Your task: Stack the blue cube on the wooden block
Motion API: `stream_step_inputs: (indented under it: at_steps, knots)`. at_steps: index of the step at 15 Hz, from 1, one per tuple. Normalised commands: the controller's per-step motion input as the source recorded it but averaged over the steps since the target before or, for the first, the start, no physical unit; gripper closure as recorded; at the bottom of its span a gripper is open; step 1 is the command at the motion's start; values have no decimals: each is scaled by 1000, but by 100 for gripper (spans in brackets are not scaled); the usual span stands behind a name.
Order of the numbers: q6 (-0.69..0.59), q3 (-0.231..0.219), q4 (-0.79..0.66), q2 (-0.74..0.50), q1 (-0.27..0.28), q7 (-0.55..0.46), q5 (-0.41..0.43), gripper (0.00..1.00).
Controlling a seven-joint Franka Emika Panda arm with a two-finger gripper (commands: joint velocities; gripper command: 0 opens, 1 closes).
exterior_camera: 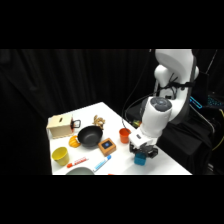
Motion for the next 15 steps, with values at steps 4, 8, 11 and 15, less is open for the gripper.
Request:
stream_step_inputs:
  at_steps: [4, 8, 11, 15]
  knots:
    - [-369, 144, 2, -363, -114, -26, 84, 75]
    - [-322, 172, 73, -288, -201, -162, 203, 75]
    - [-302, 119, 115, -219, -217, -225, 267, 75]
    - [-267, 49, 104, -201, -204, -175, 262, 75]
